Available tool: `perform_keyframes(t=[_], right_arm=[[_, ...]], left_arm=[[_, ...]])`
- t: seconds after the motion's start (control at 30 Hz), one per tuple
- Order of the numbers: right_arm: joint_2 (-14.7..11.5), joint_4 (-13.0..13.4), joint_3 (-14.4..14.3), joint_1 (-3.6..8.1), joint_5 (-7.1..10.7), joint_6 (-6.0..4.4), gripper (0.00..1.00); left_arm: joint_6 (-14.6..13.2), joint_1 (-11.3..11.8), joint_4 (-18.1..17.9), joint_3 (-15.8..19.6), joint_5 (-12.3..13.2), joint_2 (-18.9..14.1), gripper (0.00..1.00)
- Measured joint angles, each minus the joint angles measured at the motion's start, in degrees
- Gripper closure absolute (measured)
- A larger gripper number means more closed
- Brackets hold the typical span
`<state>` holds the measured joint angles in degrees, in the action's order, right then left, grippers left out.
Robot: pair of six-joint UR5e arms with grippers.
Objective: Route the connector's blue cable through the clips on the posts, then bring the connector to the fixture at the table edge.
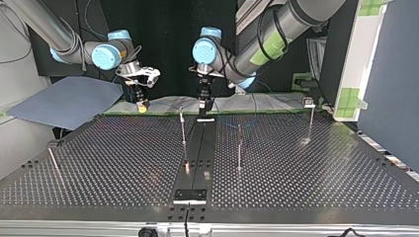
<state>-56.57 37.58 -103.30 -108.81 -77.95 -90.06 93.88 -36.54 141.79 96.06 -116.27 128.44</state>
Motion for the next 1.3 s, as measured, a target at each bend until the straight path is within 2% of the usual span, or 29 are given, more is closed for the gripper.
perform_keyframes(t=[0.33,1.3], right_arm=[[0.0,0.0,0.0,0.00,0.00,0.00,1.00],[0.0,0.0,0.0,0.00,0.00,0.00,1.00]], left_arm=[[0.0,0.3,0.3,0.0,-1.7,0.0,0.98],[-0.2,0.4,0.7,0.0,-1.5,0.0,0.98]])
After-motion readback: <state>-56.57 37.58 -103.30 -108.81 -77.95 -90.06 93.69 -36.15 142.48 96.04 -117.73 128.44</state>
